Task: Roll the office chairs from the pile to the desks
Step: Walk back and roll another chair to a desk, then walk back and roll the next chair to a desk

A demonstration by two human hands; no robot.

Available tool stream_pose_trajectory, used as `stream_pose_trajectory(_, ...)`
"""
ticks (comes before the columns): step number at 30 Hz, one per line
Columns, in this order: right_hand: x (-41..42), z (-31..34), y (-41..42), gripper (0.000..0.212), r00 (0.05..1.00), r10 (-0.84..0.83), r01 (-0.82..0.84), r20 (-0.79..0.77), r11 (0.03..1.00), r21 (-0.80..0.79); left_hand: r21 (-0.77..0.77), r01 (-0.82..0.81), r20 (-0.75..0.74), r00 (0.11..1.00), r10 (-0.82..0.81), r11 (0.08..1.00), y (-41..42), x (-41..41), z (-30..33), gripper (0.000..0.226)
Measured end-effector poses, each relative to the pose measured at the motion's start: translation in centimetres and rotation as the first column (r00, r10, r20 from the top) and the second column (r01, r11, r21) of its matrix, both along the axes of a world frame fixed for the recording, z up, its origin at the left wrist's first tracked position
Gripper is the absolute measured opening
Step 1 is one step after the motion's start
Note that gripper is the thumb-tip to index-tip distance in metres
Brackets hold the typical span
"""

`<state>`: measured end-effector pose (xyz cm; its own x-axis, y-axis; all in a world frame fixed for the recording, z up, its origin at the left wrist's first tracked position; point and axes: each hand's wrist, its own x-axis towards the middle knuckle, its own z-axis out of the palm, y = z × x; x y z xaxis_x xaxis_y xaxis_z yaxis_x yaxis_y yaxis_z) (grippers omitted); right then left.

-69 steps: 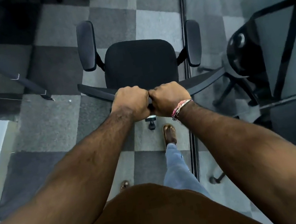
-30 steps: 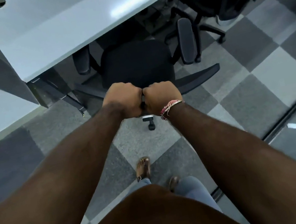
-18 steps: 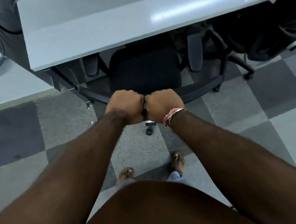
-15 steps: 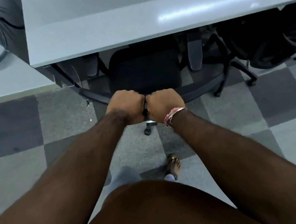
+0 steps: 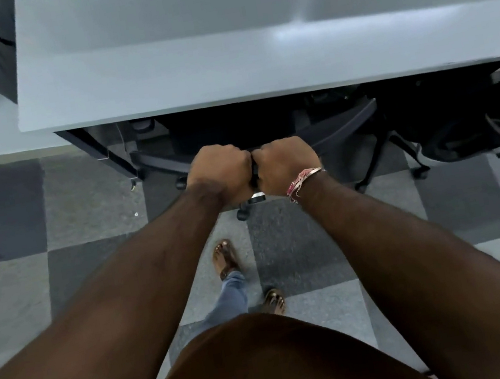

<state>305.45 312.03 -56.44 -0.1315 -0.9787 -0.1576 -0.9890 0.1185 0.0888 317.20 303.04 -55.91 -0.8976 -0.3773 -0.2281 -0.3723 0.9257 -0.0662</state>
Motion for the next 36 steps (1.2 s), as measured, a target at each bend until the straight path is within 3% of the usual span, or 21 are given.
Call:
stream_pose_trajectory(6,-2.0,0.4,-3.3,0.019,1.0,0.019,-0.019,0.011,1.0,0.009,0.018,0.045,-0.011,0.999,-0.045,0.999,-3.9,-1.9,0.4,0.043)
stream_pose_trajectory(19,-2.1,0.1,-2.2,0.022,0.999,0.043,-0.043,0.019,0.999,-0.024,0.075,0.028,0.016,0.999,-0.029,0.997,-2.6,-1.7,0.7,0.04)
stream_pose_trajectory(26,-1.2,0.4,-1.0,0.036,0.993,0.046,-0.043,0.105,0.998,-0.036,0.149,-0.141,0.047,0.99,0.135,0.979,0.1,-0.3,3.1,0.023)
stream_pose_trajectory(32,0.7,3.1,-1.1,0.033,0.984,0.136,-0.119,0.118,0.983,-0.137,-0.035,-0.186,-0.02,0.983,0.185,0.982,2.0,2.4,6.9,0.018)
stream_pose_trajectory(36,5.1,5.6,-3.4,0.029,0.946,0.297,-0.266,0.129,0.94,-0.215,-0.069,-0.367,-0.092,0.928,0.361,0.928,2.3,7.8,9.4,0.027)
